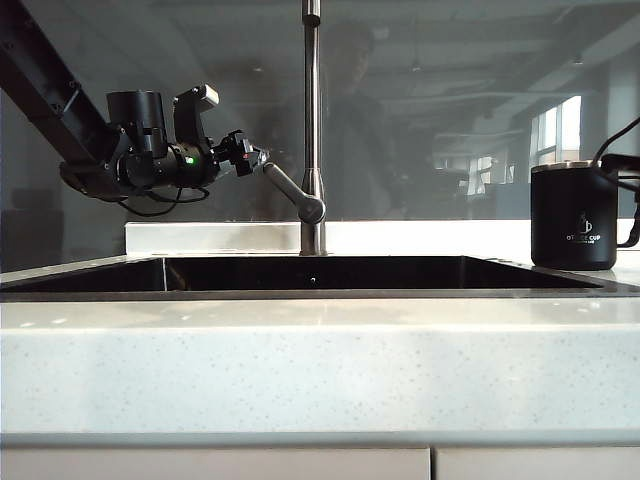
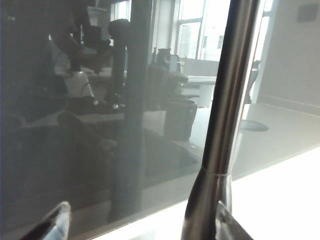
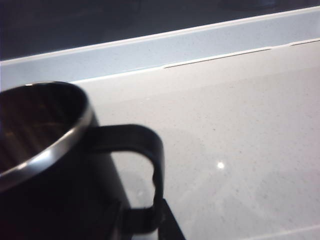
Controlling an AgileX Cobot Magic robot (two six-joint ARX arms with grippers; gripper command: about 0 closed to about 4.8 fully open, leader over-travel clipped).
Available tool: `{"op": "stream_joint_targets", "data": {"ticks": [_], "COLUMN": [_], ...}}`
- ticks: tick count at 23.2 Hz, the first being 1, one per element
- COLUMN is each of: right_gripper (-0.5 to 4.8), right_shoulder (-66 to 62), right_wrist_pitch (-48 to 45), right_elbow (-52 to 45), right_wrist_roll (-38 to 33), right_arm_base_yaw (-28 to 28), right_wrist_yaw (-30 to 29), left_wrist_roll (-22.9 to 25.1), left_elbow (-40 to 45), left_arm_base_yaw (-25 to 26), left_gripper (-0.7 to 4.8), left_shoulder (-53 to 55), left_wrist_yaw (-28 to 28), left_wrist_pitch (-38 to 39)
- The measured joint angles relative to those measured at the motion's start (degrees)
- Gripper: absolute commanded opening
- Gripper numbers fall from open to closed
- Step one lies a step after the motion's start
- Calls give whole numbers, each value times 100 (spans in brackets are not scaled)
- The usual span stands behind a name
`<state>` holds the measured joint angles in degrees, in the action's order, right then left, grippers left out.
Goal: Pick up the mug next to the sink, go to the faucet to get some water, pour the water into the sink, and finally put the mug back to its place.
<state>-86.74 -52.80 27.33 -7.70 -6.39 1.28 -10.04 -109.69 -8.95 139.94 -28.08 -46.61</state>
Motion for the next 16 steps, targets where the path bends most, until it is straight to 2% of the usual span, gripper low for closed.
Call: {"op": "stream_joint_targets", "data": {"ticks": [5, 8, 12, 16], "right_gripper": [94, -13, -8, -7], "right_shoulder": [885, 1427, 2173, 2870], "right_wrist_pitch": [31, 144, 323, 872], "right_elbow": [-544, -754, -960, -957], "right_wrist_roll": [-275, -483, -560, -564], "right_arm_base_yaw": [2, 33, 162, 431], "right_wrist_yaw": [-35, -264, -706, -756], "left_wrist_roll": [0, 0, 0, 0], "left_elbow": [0, 0, 0, 0], "left_arm_base_yaw": [2, 0, 2, -4], "left_gripper": [368, 368, 368, 368], "left_shoulder": [0, 0, 0, 0], "left_wrist_yaw": [0, 0, 0, 0], "left_wrist_pitch": [11, 9, 9, 13]}}
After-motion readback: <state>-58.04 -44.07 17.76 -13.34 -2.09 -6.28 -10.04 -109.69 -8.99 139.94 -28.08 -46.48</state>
